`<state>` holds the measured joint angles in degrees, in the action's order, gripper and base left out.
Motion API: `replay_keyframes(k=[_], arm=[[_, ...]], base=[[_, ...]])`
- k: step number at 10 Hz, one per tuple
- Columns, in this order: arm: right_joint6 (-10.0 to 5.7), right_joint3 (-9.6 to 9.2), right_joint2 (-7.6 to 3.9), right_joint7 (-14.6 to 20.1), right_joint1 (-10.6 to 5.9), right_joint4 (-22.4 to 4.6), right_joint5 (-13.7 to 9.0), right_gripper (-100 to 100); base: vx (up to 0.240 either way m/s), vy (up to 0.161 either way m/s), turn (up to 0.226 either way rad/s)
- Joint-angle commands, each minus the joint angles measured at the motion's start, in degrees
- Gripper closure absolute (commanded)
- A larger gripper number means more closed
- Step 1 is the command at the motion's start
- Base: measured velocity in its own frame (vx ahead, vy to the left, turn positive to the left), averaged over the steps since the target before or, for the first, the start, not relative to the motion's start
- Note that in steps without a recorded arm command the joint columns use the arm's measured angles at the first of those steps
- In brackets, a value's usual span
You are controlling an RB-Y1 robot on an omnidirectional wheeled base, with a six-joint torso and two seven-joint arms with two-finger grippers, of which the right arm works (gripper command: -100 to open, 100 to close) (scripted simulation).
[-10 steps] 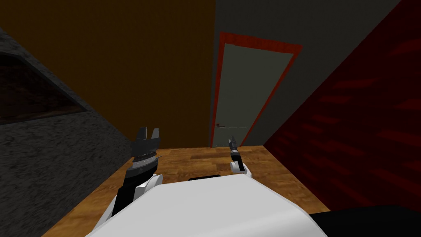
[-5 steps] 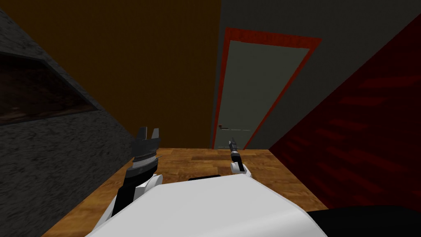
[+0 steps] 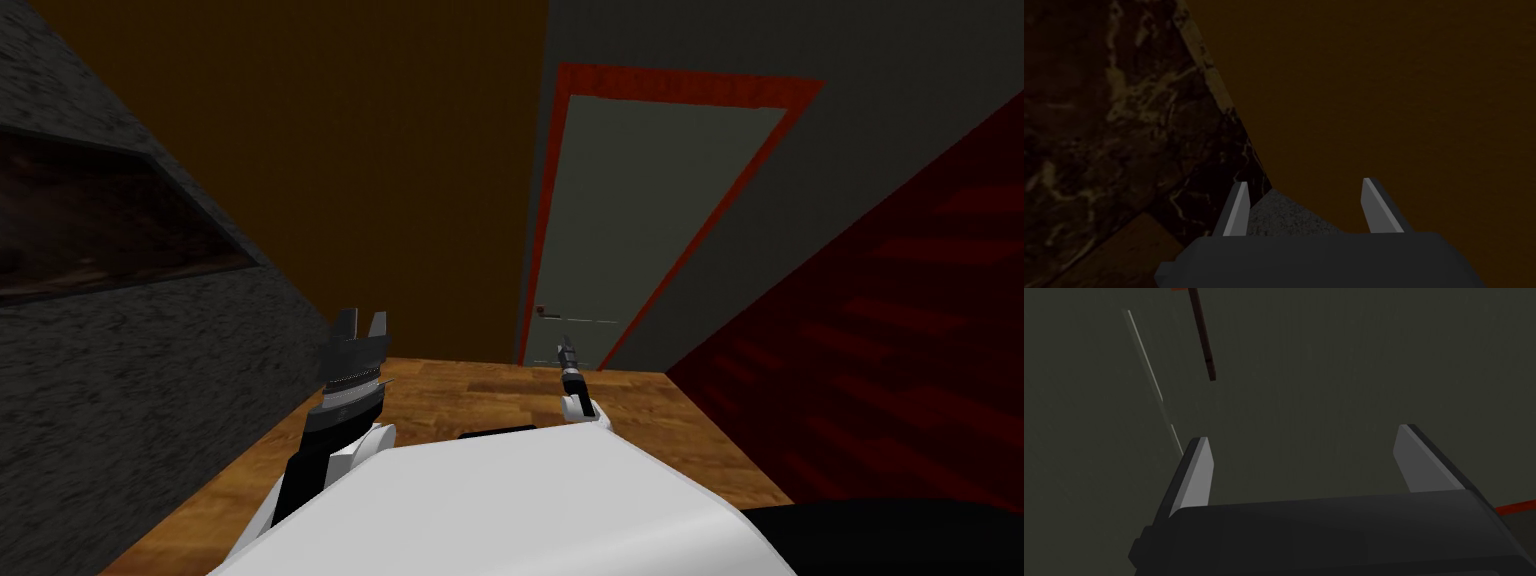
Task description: Pull the door open
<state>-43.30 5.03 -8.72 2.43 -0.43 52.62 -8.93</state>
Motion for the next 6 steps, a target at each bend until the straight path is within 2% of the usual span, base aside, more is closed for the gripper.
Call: replay_keyframes(k=[1,6], arm=[[-0.59,0.25,-0.13,-0.23,-1.08,-2.86,-0.35,-100],[-1.89,0.89,-0.64,-0.66,-3.73,-10.2,-1.3,-100]], base=[[0.098,-0.017,0.099],[0.091,-0.025,0.103]])
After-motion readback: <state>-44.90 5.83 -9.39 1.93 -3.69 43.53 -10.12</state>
